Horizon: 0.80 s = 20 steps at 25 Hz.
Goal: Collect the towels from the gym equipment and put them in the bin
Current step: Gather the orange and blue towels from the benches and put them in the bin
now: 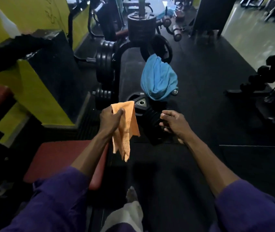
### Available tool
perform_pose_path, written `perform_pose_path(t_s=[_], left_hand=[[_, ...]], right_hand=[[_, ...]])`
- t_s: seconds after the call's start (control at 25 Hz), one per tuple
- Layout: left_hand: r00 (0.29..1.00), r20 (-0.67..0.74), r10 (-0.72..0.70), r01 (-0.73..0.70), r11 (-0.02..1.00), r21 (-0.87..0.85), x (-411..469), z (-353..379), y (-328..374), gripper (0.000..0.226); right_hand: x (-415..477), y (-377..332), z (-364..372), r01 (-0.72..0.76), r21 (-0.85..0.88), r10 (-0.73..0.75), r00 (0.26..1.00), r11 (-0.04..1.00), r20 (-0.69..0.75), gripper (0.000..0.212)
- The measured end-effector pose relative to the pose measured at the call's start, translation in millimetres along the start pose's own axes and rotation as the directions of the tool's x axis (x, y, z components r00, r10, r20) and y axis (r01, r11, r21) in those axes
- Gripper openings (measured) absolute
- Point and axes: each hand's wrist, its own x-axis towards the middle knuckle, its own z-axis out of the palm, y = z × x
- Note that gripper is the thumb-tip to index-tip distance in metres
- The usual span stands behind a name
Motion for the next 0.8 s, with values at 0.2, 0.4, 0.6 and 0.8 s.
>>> perform_pose_path(t_s=[0.2,0.4,0.6,0.8], left_hand=[[1.0,0.015,-0.014,0.013,0.999,0.049,78,54,5,0.015],[0.977,0.193,-0.092,0.062,0.985,0.159,176,93,7,0.03],[0.956,0.259,-0.135,0.05,0.95,0.307,245,114,9,0.063],[0.948,0.303,-0.095,0.0,0.954,0.299,295,133,10,0.066]], right_hand=[[89,-18,-19,0.001,-0.067,-0.002,1.0,0.998,-0.01,0.023],[193,-43,-14,0.0,-0.174,-0.003,1.0,0.985,-0.015,0.024],[281,-57,-4,0.046,-0.355,-0.066,0.997,0.934,-0.043,0.032],[371,-57,8,0.083,-0.464,-0.068,0.997,0.882,0.048,0.042]])
